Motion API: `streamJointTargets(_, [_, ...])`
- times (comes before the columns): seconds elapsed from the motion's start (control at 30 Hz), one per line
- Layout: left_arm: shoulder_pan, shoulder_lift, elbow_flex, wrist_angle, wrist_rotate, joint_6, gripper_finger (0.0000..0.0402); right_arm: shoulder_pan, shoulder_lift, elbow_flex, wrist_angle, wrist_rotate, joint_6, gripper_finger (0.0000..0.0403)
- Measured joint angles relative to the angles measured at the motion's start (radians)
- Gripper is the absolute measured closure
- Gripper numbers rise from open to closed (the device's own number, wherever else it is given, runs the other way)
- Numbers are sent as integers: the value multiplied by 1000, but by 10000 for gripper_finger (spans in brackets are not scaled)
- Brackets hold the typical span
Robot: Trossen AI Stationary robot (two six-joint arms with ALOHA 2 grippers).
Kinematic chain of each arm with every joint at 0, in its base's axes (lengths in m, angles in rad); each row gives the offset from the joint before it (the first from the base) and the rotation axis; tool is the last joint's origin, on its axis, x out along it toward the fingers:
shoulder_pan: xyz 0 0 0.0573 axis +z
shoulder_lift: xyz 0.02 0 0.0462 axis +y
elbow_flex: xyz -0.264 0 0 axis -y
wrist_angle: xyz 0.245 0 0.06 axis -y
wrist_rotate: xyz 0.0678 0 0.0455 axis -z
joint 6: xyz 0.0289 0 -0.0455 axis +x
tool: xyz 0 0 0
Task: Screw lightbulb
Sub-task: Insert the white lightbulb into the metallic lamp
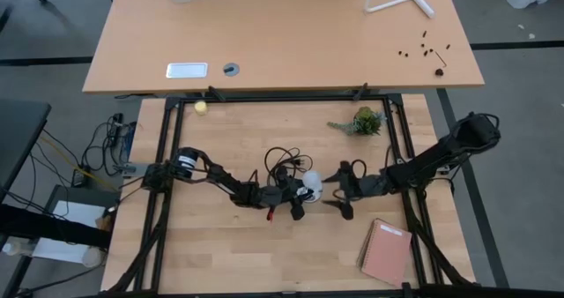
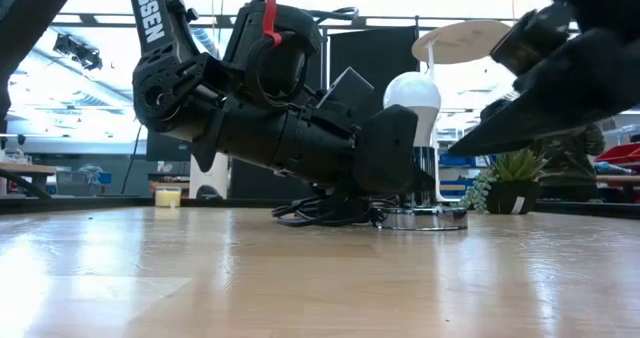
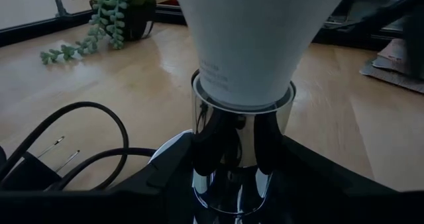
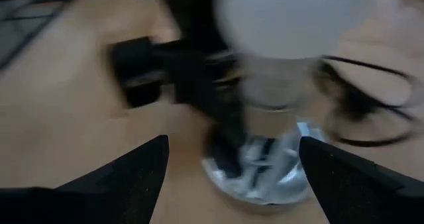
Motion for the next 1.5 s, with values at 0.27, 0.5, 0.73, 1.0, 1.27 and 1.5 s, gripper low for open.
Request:
streamJointTargets(0.27, [1,0,-2,8,51,30,203,-135,-5,1,33,-107,-76,56])
streamJointTargets(0.5, [0,1,-2,30,74,55,203,-164,-5,55,32,-177,-176,56])
streamJointTargets(0.73, [-1,1,0,25,55,48,203,-142,-5,89,-52,-216,-150,56])
streamJointTargets(1.0, [-3,0,0,3,-6,2,203,-45,-5,89,-92,-240,-41,56])
streamJointTargets(1.27, [-1,0,-1,5,25,26,203,-83,-16,89,-206,-77,-3,56])
streamJointTargets(1.5, [-3,0,-1,11,79,54,203,-178,-12,89,-86,-201,-120,56])
